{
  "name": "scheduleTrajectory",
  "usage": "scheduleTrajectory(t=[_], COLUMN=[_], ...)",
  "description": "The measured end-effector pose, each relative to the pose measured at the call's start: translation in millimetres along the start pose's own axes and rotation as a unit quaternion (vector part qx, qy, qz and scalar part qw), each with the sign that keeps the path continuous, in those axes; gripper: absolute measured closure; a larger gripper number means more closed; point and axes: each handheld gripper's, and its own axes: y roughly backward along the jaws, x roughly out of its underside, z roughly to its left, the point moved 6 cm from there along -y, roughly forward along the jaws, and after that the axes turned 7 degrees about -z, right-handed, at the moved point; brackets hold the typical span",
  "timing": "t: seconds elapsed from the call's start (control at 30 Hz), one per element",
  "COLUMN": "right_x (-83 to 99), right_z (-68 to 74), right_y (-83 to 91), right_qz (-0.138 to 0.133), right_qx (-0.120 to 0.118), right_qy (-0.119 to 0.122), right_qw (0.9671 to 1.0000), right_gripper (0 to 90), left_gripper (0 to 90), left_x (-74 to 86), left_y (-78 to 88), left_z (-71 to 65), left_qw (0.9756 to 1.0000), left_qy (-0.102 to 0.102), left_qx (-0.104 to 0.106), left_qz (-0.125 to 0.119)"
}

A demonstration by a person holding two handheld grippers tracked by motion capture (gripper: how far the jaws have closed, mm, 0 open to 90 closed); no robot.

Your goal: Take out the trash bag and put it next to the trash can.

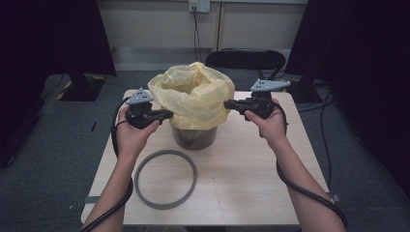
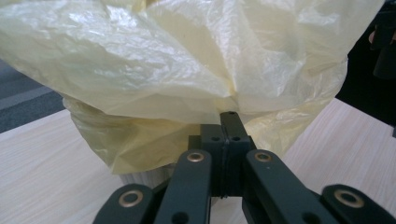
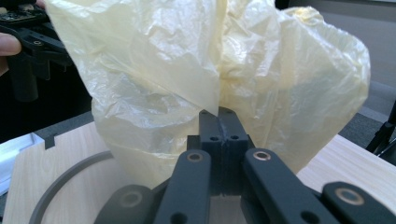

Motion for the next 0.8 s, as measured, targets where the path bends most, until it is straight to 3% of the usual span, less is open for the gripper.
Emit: scheduleTrajectory(t=[0.47,0.8], right_x=[-18.5,-26.2], right_z=[7.0,10.4], right_y=[2.0,1.1], right_qz=[-0.002,-0.003], right_qx=[0.002,0.007], right_qy=[0.007,0.014], right_qw=[1.0,0.9999], right_gripper=[90.0,90.0], left_gripper=[90.0,90.0], left_x=[-18.9,-25.6], left_y=[4.2,5.1], left_z=[-6.6,-4.0], left_qw=[0.9997,0.9993], left_qy=[-0.018,-0.018], left_qx=[-0.013,-0.029], left_qz=[-0.004,-0.011])
